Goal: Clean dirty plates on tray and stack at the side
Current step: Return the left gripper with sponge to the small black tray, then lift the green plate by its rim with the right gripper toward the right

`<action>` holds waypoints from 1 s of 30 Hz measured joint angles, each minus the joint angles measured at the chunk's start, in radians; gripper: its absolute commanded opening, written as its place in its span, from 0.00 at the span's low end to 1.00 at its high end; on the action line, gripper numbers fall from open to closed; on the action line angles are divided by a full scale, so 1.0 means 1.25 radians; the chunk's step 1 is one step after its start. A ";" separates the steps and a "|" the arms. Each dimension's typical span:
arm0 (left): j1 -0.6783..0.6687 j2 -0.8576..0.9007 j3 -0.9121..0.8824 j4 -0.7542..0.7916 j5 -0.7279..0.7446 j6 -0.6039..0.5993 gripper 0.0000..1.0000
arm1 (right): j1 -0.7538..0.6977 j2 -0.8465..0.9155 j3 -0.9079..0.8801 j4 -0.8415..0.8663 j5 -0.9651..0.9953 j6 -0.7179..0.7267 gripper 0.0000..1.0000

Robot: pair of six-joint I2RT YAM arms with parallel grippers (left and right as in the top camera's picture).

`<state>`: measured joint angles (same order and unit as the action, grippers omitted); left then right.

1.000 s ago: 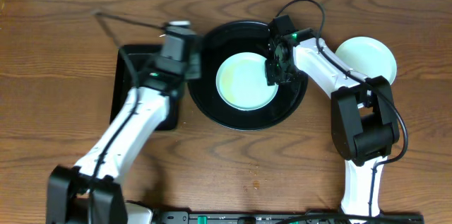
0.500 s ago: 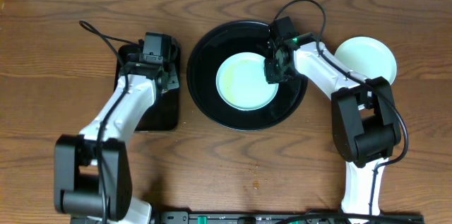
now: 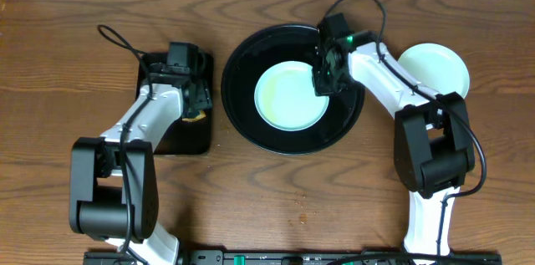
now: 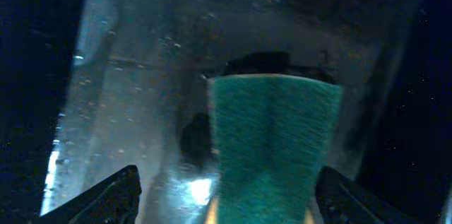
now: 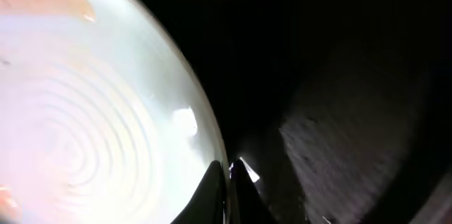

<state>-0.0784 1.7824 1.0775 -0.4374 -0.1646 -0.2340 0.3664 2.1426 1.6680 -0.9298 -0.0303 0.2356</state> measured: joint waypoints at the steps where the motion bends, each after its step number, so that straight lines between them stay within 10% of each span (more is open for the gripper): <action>1: 0.005 -0.002 0.000 0.000 0.000 0.001 0.79 | 0.003 0.000 0.024 -0.018 0.020 -0.009 0.01; 20: 0.010 -0.007 0.000 0.000 -0.003 0.005 0.88 | 0.335 -0.038 0.163 -0.117 0.957 -0.076 0.01; 30: 0.010 -0.007 0.000 0.000 -0.003 0.005 0.89 | 0.395 -0.038 0.163 -0.117 1.206 -0.073 0.01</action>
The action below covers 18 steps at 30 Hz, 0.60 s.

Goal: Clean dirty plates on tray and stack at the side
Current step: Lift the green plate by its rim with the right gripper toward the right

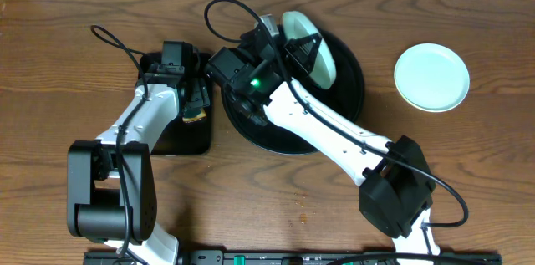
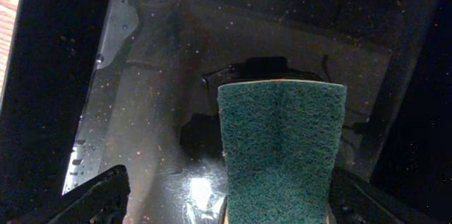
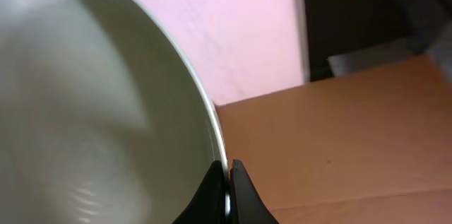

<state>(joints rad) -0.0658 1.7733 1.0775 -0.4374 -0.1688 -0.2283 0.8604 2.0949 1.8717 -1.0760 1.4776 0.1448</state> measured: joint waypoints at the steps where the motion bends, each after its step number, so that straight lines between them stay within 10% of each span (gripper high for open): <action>1: 0.000 0.000 0.000 0.000 0.000 0.000 0.89 | -0.001 0.000 0.000 0.000 0.009 0.000 0.01; 18: 0.000 0.000 0.000 0.000 0.000 0.000 0.89 | -0.002 0.000 0.000 0.009 0.039 0.000 0.01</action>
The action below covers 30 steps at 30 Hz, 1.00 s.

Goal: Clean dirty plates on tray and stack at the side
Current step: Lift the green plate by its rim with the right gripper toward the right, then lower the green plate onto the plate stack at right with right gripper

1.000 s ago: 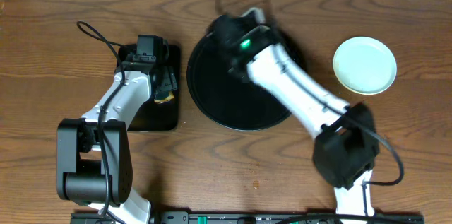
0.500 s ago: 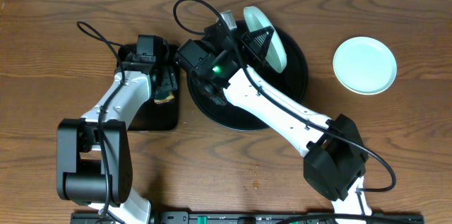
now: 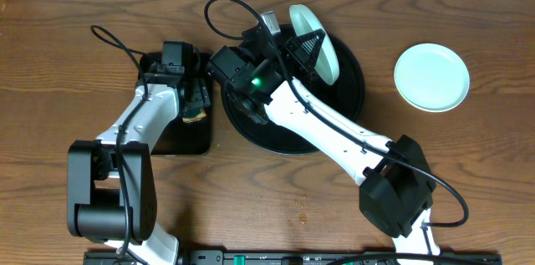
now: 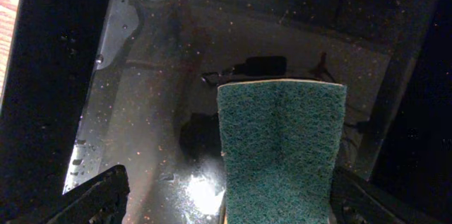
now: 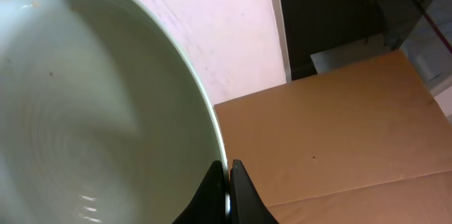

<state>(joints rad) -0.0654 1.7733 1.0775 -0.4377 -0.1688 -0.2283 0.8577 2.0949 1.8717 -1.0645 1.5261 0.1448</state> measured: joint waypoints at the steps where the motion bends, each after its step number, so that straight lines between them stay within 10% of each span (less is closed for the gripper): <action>1: 0.000 0.000 0.000 0.000 0.000 0.000 0.89 | 0.000 0.000 0.000 0.000 -0.001 0.000 0.01; 18: 0.000 0.000 0.000 0.000 0.000 0.000 0.89 | -0.037 0.000 0.000 0.019 -0.278 0.002 0.01; 30: 0.000 0.000 0.000 0.000 0.000 0.000 0.90 | -0.420 -0.037 0.036 -0.038 -0.893 0.038 0.01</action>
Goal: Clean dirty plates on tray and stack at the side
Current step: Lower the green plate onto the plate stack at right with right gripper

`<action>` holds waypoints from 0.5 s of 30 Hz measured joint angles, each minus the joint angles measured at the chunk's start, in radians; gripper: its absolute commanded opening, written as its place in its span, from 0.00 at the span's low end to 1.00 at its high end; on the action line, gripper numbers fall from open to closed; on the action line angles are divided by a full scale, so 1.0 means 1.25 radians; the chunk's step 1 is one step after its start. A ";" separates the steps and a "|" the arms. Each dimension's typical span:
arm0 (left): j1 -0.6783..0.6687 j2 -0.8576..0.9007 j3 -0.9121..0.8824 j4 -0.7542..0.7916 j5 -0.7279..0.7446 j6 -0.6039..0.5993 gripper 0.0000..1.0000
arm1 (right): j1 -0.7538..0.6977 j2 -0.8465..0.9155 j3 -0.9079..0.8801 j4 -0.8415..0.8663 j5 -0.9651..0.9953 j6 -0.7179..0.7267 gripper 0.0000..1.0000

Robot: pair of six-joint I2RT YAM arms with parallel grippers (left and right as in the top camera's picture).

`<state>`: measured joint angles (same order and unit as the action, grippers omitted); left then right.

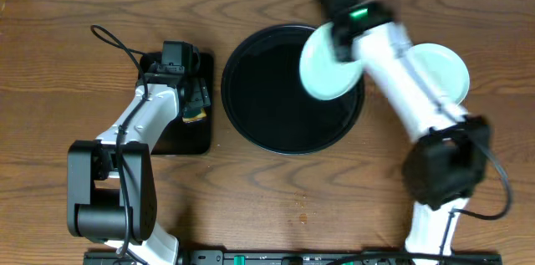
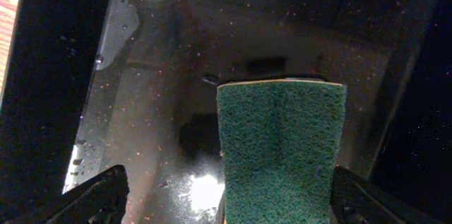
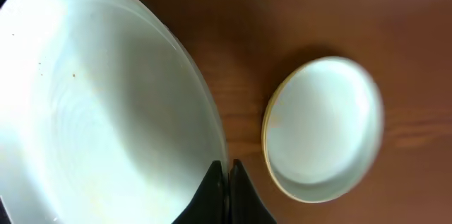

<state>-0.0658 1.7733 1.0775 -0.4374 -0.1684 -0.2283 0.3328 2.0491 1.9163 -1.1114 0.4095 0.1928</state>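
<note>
My right gripper (image 3: 227,171) is shut on the rim of a pale green plate (image 1: 328,68), holding it over the right part of the round black tray (image 1: 251,114); the arm is motion-blurred. In the right wrist view the held plate (image 3: 106,111) fills the left side, with faint specks on it. A second pale plate (image 3: 321,136) rests on the wood to the right. My left gripper (image 2: 229,176) stands open low over the square black tray (image 1: 180,138), with a green sponge (image 2: 281,150) between its fingers, close to the right one.
The second plate (image 1: 443,77) lies on the brown wooden table (image 1: 267,206) right of the round tray, partly under my right arm. The square tray's floor (image 2: 141,97) is wet and speckled. A black cable (image 1: 113,38) loops behind the left arm.
The right arm has swung from reaching over the round tray's back left to its right side. The plate, then tilted on edge, now faces down near the second plate. The left arm is unchanged.
The plate first lay in the round tray with my right gripper shut on its right rim. It was then lifted and held on edge over the tray's back. Now it hangs over the tray's right side. My left gripper stayed open around the sponge throughout.
</note>
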 measured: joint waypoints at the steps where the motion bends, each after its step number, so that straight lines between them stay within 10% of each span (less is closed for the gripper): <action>1: 0.000 0.000 0.000 0.000 0.000 0.000 0.89 | -0.031 -0.004 0.000 -0.002 -0.037 0.000 0.01; 15: 0.000 0.000 0.000 0.000 0.000 0.000 0.89 | -0.533 -0.011 -0.056 -0.003 -0.389 -0.004 0.01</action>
<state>-0.0658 1.7733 1.0775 -0.4374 -0.1684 -0.2283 -0.3336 2.0350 1.8458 -1.1152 -0.0765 0.1879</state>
